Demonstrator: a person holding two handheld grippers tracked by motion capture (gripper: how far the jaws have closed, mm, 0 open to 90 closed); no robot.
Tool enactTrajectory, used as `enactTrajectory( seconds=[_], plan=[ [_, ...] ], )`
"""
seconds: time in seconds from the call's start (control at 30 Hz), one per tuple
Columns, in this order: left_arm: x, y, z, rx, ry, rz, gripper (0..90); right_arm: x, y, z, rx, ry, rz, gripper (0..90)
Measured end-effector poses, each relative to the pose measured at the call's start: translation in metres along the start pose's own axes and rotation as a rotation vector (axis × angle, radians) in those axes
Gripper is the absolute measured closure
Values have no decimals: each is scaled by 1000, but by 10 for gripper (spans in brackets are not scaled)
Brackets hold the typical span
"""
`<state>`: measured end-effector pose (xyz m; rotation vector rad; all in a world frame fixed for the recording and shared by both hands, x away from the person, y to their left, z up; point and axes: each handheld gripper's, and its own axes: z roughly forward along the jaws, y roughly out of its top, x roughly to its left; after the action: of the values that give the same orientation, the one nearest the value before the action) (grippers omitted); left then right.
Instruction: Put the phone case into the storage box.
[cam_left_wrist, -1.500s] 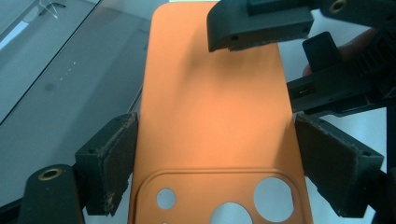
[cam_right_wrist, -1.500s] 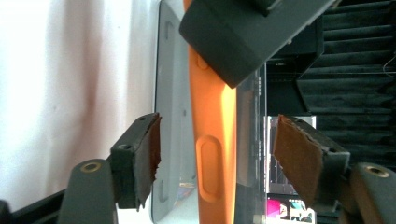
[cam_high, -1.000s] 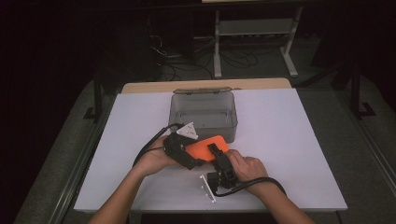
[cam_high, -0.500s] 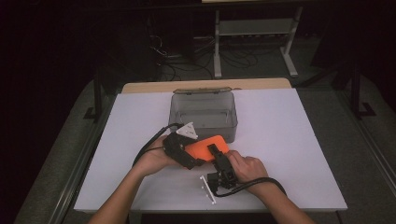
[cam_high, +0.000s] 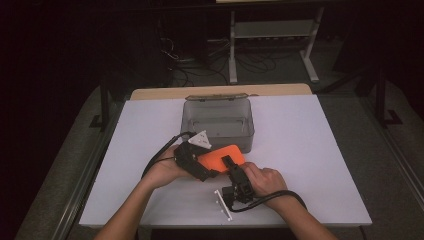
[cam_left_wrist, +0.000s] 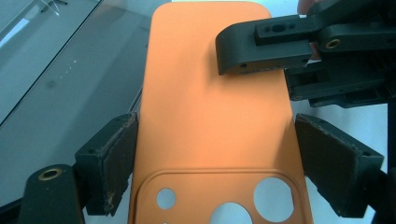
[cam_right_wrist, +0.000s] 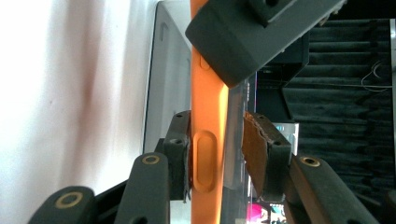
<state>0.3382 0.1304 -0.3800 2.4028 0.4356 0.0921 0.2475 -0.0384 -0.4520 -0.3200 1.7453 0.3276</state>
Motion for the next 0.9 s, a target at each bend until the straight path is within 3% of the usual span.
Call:
enactTrajectory(
  seconds=[0.9],
  plan=[
    [0,0,-2,3,1,0,162,6,0,-2,-19,-28,-32,738]
  ],
)
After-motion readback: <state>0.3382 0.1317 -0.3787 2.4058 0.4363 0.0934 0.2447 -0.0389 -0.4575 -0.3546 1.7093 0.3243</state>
